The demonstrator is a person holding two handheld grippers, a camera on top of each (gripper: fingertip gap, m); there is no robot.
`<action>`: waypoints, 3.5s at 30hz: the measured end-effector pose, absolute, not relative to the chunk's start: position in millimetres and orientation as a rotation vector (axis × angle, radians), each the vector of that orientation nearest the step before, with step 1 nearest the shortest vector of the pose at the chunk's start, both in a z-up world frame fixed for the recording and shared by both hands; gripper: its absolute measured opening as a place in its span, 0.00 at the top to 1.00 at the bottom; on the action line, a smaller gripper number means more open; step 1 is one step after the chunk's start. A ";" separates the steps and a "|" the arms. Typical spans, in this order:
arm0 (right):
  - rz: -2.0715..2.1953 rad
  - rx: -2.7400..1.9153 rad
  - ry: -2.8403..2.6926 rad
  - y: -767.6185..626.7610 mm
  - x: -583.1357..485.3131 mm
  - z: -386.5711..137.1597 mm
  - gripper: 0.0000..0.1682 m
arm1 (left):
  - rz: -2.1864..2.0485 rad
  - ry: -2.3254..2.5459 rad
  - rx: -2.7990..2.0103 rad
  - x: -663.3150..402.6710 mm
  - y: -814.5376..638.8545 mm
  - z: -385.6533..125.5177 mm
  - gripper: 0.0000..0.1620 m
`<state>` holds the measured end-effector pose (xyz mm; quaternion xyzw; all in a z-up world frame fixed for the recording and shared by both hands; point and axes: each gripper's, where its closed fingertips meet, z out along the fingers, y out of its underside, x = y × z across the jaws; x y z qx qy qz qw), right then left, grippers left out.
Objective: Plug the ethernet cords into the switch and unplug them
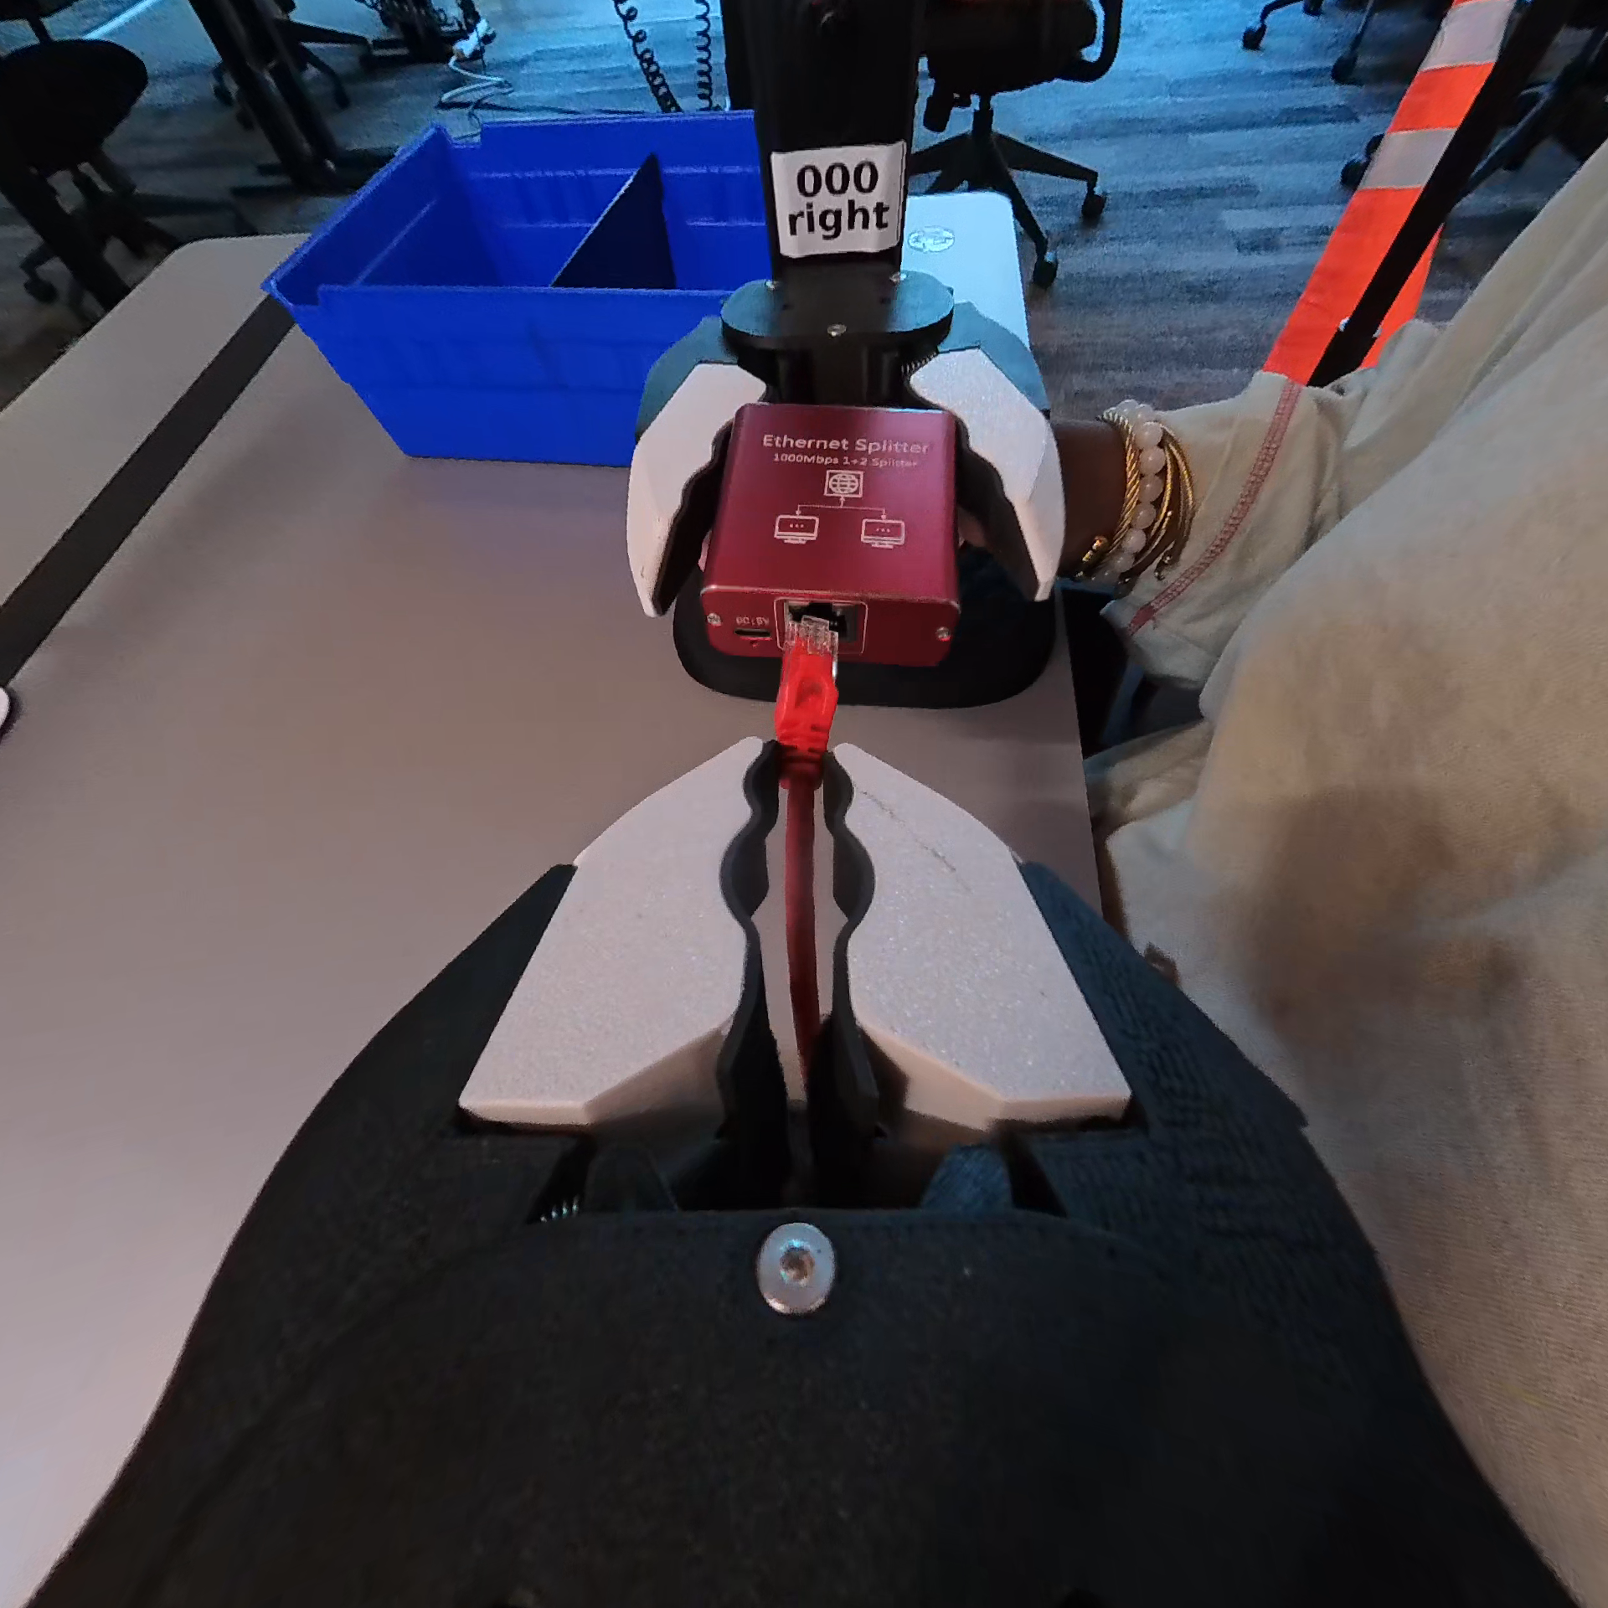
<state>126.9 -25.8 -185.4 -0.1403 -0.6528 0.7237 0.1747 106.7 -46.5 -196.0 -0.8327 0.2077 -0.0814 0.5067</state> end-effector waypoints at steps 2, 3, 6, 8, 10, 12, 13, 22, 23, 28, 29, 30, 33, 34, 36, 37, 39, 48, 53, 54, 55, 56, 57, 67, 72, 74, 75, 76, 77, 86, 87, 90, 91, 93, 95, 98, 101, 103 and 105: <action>2.039 -0.399 -1.852 -24.9 126.5 -186.1 0.48 | -0.194 0.501 -2.008 106.3 -45.2 -196.9 0.94; 2.036 -0.398 -1.856 -24.5 126.8 -186.7 0.48 | -0.202 0.505 -2.002 107.1 -45.0 -196.8 0.94; 2.011 -0.387 -1.864 -23.4 127.7 -187.7 0.48 | -0.246 0.505 -1.986 110.2 -45.1 -195.4 0.94; 2.012 -0.373 -1.859 -23.1 128.9 -186.3 0.48 | -0.250 0.504 -1.986 110.6 -44.4 -195.4 0.94; 1.999 -0.373 -1.866 -22.5 128.4 -187.5 0.48 | -0.261 0.497 -1.984 110.4 -44.0 -194.5 0.94; 1.993 -0.357 -1.867 -23.0 129.4 -186.9 0.48 | -0.288 0.480 -1.990 110.1 -43.7 -195.2 0.94; 1.991 -0.352 -1.863 -22.8 129.4 -186.3 0.48 | -0.292 0.478 -1.986 109.9 -43.2 -195.3 0.94; 1.811 -0.313 -1.916 -25.7 124.9 -192.5 0.48 | -0.376 0.440 -1.991 109.7 -39.5 -200.6 0.95; 1.815 -0.318 -1.914 -25.7 124.4 -191.7 0.48 | -0.382 0.434 -1.976 109.9 -38.4 -199.3 0.95; 1.728 -0.398 -1.975 -22.8 117.7 -202.8 0.48 | -0.369 0.389 -1.986 104.2 -34.3 -207.6 0.95; 1.721 -0.408 -1.991 -23.3 116.9 -205.2 0.48 | -0.336 0.409 -2.012 103.7 -33.9 -212.8 0.95; 1.719 -0.414 -1.998 -23.8 116.2 -206.2 0.48 | -0.318 0.424 -2.030 103.8 -33.3 -216.2 0.95; 1.679 -0.428 -2.046 -25.6 114.0 -210.7 0.48 | -0.288 0.442 -2.073 101.5 -33.1 -225.6 0.95; 1.654 -0.429 -2.062 -26.5 112.7 -212.7 0.48 | -0.270 0.453 -2.087 100.6 -32.9 -229.2 0.95; 1.685 -0.418 -2.057 -29.5 112.1 -208.8 0.48 | -0.268 0.470 -2.111 101.4 -32.7 -235.5 0.95; 1.687 -0.410 -2.062 -31.1 111.4 -207.2 0.48 | -0.253 0.477 -2.126 100.3 -32.2 -238.9 0.95; 1.618 -0.395 -2.094 -32.3 107.3 -207.8 0.48 | -0.225 0.478 -2.124 95.7 -31.4 -239.6 0.95; 1.483 -0.498 -2.003 -24.4 83.1 -194.5 0.49 | -0.168 0.584 -2.022 64.3 -36.0 -183.4 0.95; 1.408 -0.571 -1.878 -14.8 77.1 -194.5 0.49 | -0.176 0.694 -2.129 55.4 -22.4 -192.1 0.93; 1.375 -0.575 -1.851 -11.5 76.9 -194.1 0.50 | -0.171 0.668 -2.127 52.0 -17.6 -192.2 0.90; 1.333 -0.564 -1.819 -8.4 77.3 -192.6 0.49 | -0.156 0.618 -2.111 47.3 -12.9 -189.5 0.83; 1.299 -0.548 -1.774 -5.4 78.3 -188.1 0.50 | -0.130 0.546 -2.087 40.6 -9.1 -185.4 0.76; 1.274 -0.540 -1.728 -2.2 79.7 -182.3 0.50 | -0.101 0.438 -2.033 32.7 -5.8 -177.5 0.69; 1.006 -0.519 -1.303 22.7 71.5 -135.8 0.50 | -0.781 -0.342 -1.184 77.8 -13.4 -134.0 0.62; 1.000 -0.478 -1.267 1.7 67.3 -133.7 0.50 | -0.904 -0.339 -1.212 92.8 1.3 -146.8 0.67; 0.983 -0.468 -1.277 -5.4 65.6 -137.7 0.50 | -0.927 -0.309 -1.178 92.9 -2.8 -143.6 0.81; 0.979 -0.471 -1.271 -6.6 65.2 -138.9 0.50 | -0.943 -0.298 -1.186 93.3 -4.3 -144.5 0.81; 0.986 -0.468 -1.272 -8.3 65.2 -140.0 0.50 | -0.960 -0.285 -1.198 93.9 -6.5 -145.7 0.82; 0.994 -0.457 -1.284 -10.5 65.1 -141.4 0.49 | -0.971 -0.266 -1.216 94.1 -9.0 -147.1 0.82; 1.847 -0.716 -1.785 -18.8 89.6 -166.2 0.60 | -0.680 0.094 -1.762 78.2 -36.0 -180.0 0.84; 1.945 -0.751 -1.778 -19.1 89.6 -162.2 0.63 | -0.675 0.133 -1.800 81.1 -36.8 -182.5 0.84; 2.090 -0.797 -1.795 -26.3 87.3 -161.5 0.78 | -0.673 0.215 -1.866 89.2 -37.8 -187.4 0.84; 2.121 -0.820 -1.823 -30.2 86.8 -165.2 0.83 | -0.678 0.231 -1.871 91.2 -38.2 -187.5 0.84; 2.218 -0.877 -1.796 -31.2 85.4 -166.9 0.84 | -0.667 0.213 -1.862 88.3 -37.0 -185.5 0.84; 2.354 -0.933 -1.633 -26.2 81.0 -161.5 0.84 | -0.699 0.130 -1.790 83.5 -32.0 -177.3 0.84; 2.595 -1.064 -1.258 -7.6 72.8 -152.1 0.84 | -0.737 -0.040 -1.650 71.0 -24.1 -168.2 0.76; 2.645 -1.157 -0.972 10.1 67.0 -151.9 0.84 | -0.812 -0.133 -1.566 76.1 -18.8 -171.2 0.74; 2.640 -1.181 -0.882 14.3 66.3 -152.6 0.84 | -0.770 -0.199 -1.515 72.5 -12.3 -172.7 0.84; 2.645 -1.214 -0.818 17.0 66.1 -153.5 0.84 | -0.790 -0.249 -1.475 70.3 -10.0 -170.9 0.84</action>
